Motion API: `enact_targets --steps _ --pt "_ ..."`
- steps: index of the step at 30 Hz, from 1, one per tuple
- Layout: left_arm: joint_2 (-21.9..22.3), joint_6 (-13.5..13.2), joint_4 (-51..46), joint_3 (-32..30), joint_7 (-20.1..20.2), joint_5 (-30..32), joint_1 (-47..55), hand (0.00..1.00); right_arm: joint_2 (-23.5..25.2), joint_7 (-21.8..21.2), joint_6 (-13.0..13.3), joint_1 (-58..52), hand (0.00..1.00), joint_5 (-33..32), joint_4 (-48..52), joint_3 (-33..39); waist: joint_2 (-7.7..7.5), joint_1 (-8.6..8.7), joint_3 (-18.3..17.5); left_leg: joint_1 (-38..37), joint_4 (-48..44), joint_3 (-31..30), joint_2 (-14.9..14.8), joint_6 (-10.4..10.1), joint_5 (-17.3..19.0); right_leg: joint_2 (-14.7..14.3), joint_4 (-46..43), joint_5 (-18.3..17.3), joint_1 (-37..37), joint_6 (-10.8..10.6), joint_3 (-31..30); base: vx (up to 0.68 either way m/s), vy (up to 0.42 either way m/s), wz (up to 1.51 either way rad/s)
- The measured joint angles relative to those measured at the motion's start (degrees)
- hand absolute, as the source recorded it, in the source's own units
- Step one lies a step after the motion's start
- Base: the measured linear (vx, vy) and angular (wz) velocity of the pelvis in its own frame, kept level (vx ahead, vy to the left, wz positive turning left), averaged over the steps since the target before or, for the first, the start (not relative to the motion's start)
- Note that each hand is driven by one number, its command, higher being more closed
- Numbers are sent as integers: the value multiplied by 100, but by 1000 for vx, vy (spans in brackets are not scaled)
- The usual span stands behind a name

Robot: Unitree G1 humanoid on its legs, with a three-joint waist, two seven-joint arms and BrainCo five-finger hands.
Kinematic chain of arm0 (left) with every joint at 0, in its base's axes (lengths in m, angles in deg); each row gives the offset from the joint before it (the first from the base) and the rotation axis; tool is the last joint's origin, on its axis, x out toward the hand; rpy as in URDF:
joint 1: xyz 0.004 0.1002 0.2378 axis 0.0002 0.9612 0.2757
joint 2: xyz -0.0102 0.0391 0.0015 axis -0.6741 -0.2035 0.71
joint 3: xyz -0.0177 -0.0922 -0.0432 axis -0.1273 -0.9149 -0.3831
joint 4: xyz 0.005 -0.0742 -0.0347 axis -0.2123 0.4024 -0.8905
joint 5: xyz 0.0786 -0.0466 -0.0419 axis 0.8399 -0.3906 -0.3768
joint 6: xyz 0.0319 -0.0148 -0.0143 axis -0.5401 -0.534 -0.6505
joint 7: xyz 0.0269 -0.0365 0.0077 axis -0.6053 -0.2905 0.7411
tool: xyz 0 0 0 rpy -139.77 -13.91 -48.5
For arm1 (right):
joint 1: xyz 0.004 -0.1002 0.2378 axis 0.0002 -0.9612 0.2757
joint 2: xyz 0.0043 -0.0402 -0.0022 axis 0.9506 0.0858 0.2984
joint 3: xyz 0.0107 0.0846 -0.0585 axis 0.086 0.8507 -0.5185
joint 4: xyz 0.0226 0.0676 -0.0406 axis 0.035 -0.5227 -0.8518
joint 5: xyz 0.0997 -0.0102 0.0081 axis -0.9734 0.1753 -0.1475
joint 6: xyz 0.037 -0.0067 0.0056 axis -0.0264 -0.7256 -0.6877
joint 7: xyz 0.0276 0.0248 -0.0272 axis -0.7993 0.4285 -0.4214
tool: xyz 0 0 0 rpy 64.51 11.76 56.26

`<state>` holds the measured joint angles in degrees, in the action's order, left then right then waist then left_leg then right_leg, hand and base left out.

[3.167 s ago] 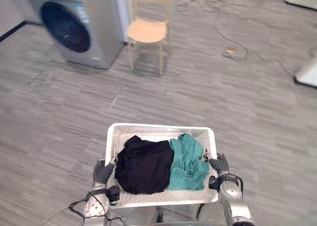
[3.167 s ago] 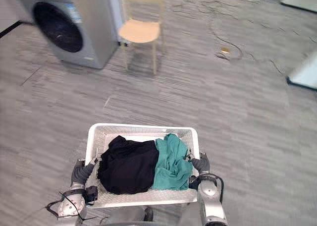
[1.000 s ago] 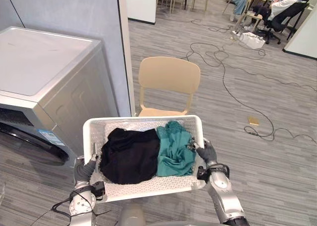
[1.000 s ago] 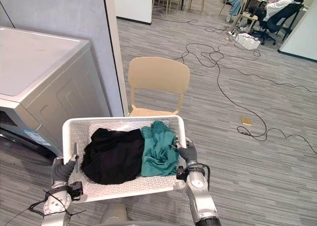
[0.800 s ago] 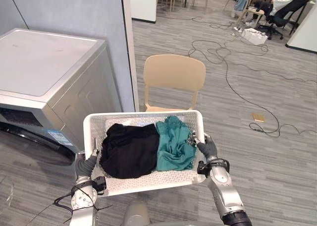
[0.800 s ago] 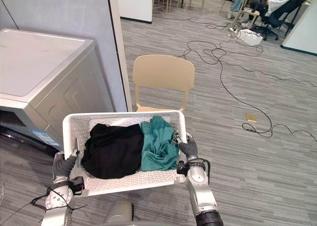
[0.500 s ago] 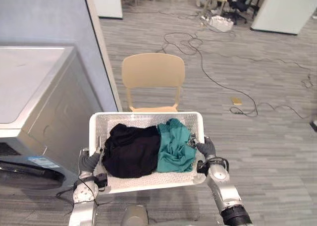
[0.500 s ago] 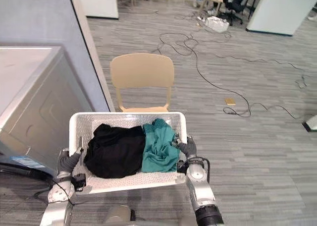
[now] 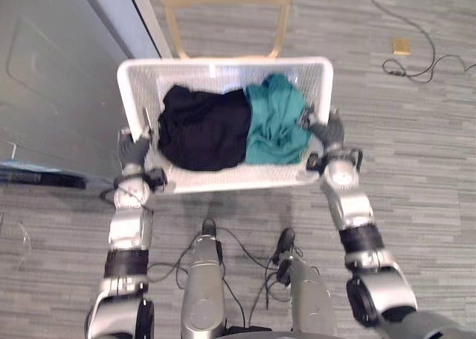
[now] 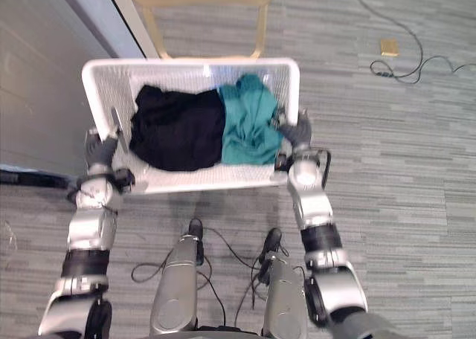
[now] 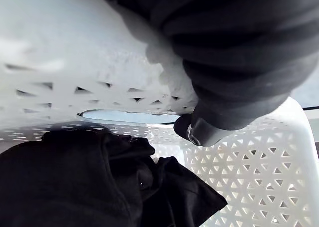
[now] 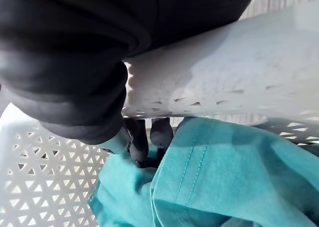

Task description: Pick up the laundry basket with both hands and put the clothes into the washing machine.

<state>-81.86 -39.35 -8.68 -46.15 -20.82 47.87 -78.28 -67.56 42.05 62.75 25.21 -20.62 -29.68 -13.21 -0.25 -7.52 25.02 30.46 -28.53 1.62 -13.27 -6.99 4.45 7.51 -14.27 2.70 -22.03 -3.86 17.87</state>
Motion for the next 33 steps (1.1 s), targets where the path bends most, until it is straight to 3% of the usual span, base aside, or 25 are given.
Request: enact_targets --steps 7,12,19,20,21,27,33 --pt "-744 -106 1188 227 -97 -440 -1843 100 -319 241 0 1697 100 -509 -950 37 19 6 111 720 73 -248 -157 -117 -231 -129 -16 50 -587 74 257 -16 -82 7" --pt "-1119 -104 2051 281 146 -626 -3090 100 -465 211 5 2855 100 -819 -1705 139 15 -53 502 1281 146 -385 -176 -150 -403 -150 -37 77 -1060 173 460 1 -55 7" --pt "-1280 77 2651 428 392 -834 -3492 100 -641 56 -85 3431 100 -1074 -2542 3 12 -77 605 1538 196 -466 -189 -211 -458 -102 -209 82 -1295 180 756 73 -33 9" --pt "-1283 75 2650 451 395 -840 -3614 0 -712 59 -71 3494 100 -1182 -2552 6 10 -100 606 1547 269 -462 -175 -185 -482 -69 -264 81 -1356 181 805 37 -17 8" --pt "-1295 65 2650 452 385 -866 -3694 0 -761 58 -54 3550 0 -1254 -2550 2 10 -102 606 1572 335 -453 -154 -182 -526 -38 -278 81 -1405 181 846 50 -33 10" --pt "-1322 19 2667 442 106 -1517 -3983 0 -916 230 86 3851 0 -1636 -2561 109 0 -86 610 1660 783 -457 -60 -194 -822 43 -228 84 -1631 184 931 29 -37 9" --pt "-1288 10 2666 384 -96 -1855 -4155 0 -893 334 85 3954 0 -1912 -2799 250 -25 -49 621 1743 786 -469 -25 -159 -849 51 -108 133 -1634 255 1008 5 -7 2"
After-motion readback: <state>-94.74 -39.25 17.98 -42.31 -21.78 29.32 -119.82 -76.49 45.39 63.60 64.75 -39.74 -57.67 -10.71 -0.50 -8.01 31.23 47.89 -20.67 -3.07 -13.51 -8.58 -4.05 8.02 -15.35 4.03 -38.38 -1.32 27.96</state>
